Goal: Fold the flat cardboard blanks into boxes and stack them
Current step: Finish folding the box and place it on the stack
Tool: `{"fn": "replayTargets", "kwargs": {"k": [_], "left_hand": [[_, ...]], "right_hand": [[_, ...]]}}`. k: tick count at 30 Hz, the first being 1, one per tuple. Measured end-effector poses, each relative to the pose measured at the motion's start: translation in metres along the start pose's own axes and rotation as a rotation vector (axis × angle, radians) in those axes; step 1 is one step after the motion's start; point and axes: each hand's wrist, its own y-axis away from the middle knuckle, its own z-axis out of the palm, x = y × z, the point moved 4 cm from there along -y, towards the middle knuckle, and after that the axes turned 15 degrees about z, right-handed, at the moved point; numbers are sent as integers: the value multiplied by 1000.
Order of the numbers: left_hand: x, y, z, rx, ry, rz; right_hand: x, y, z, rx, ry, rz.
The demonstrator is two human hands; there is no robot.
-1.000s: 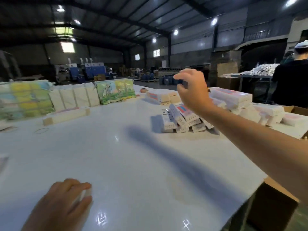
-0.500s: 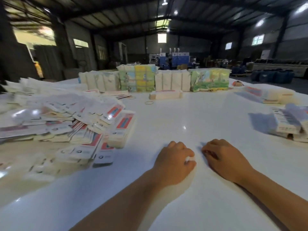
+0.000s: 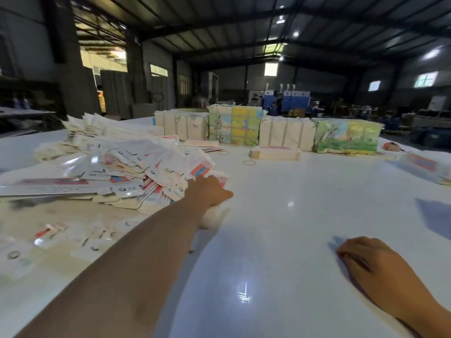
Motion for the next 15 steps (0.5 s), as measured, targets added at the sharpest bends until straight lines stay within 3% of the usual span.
{"fn": "replayTargets", "kwargs": {"k": [4,12,15], "left_hand": [[-10,-3,13,50,-35,-98],[0,-1,-7,82,86,-146],[31,9,-33,134,8,-56]], "right_hand": [[2,-2,-1,-75,-16,34],[-3,2,-6,-51,-51,4],[1,1,-3,-77,-35,43]]}}
